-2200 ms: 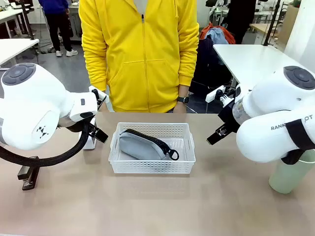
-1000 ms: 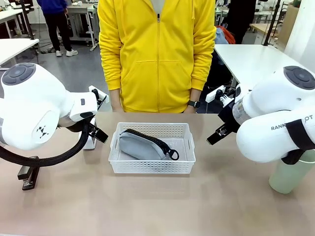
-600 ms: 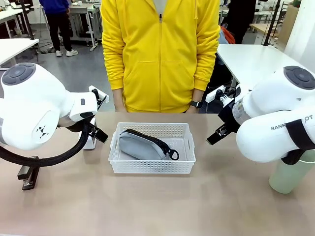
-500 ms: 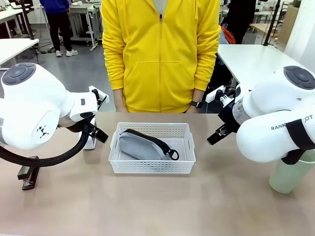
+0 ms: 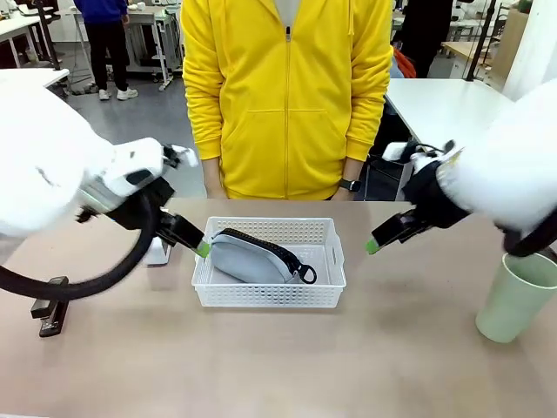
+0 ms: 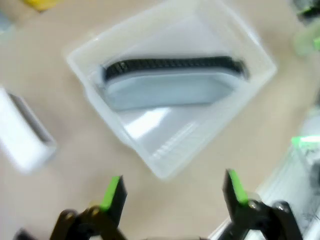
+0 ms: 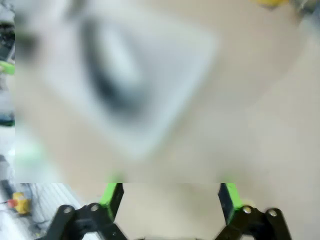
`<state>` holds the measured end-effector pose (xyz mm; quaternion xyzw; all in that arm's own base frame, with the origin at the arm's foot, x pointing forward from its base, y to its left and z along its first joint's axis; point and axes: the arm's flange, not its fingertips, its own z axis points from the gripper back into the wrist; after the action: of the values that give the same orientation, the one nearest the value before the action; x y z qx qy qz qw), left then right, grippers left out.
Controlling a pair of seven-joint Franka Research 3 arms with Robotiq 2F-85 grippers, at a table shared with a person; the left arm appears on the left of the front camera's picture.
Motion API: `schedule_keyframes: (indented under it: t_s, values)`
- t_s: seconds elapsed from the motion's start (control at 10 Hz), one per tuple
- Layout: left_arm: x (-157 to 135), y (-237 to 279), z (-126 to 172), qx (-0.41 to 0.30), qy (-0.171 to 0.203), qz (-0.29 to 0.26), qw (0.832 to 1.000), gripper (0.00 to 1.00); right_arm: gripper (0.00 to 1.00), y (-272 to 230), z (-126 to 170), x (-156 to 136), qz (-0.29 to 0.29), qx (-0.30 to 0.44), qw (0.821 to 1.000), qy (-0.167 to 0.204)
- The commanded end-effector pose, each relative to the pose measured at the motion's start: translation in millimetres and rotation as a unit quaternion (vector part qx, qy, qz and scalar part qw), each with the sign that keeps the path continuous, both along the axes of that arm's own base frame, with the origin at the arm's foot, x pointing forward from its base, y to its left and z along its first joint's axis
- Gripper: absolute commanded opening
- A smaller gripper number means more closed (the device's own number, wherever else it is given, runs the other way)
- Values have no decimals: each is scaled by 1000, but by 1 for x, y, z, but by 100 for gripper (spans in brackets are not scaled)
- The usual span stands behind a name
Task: Efficiently arrange items inside the basket to fit them all.
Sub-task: Pick up the Digital clock and place it inside the Organizing basket.
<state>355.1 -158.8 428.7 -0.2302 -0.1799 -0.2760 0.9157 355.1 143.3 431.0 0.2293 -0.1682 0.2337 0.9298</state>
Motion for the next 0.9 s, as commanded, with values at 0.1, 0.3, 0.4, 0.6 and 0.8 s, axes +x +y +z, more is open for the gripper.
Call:
schedule_keyframes:
  t_s: [0.1, 0.3, 0.4, 0.6, 0.8]
  values:
    - [-58, 95, 44, -236, 34, 29, 971, 100, 100, -115, 65, -49, -30, 249, 967, 37]
    - [-99, 170, 42, -391, 12, 68, 918, 100, 100, -190, 75, -97, -62, 359, 931, -17]
    - [-119, 206, 34, -450, -17, 109, 886, 100, 100, -228, 68, -123, -101, 410, 905, -46]
    - [-142, 245, 10, -495, -41, 162, 853, 100, 100, -279, 43, -158, -169, 459, 869, -71]
    - [-148, 259, -13, -518, -23, 231, 823, 100, 100, -308, 17, -180, -220, 488, 841, -78]
